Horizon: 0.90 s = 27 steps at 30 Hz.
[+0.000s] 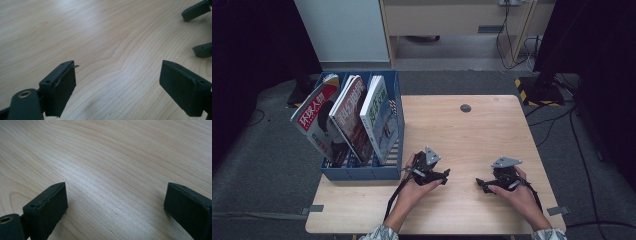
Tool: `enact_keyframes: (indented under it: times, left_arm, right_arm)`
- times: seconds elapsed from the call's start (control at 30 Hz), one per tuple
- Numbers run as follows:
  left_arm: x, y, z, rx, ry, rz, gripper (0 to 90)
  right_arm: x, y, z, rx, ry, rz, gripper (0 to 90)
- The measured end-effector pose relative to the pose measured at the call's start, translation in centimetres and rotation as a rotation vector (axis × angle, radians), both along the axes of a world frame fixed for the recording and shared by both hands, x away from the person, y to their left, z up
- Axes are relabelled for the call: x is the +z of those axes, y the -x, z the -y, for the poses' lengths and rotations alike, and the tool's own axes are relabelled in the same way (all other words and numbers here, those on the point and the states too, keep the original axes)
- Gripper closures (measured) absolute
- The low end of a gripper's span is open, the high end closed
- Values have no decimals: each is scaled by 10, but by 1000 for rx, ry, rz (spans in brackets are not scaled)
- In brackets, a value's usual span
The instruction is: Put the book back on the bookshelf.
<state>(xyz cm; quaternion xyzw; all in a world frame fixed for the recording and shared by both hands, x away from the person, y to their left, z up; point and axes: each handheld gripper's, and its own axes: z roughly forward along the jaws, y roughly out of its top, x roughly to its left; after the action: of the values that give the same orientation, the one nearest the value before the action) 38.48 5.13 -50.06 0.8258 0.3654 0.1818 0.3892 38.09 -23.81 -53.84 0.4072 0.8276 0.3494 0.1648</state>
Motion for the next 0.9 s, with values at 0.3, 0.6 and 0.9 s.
enact_keyframes:
  times: [0.3,0.6,0.9]
  left_arm:
    - [-13,-3,0,15,-31,-44,116]
    - [-21,-4,1,14,-41,-68,106]
    - [-29,-3,7,5,-71,-83,97]
  right_arm:
    - [0,0,0,-2,-1,-1,53]
    - [0,0,0,0,0,0,53]
    - [0,0,0,0,0,0,53]
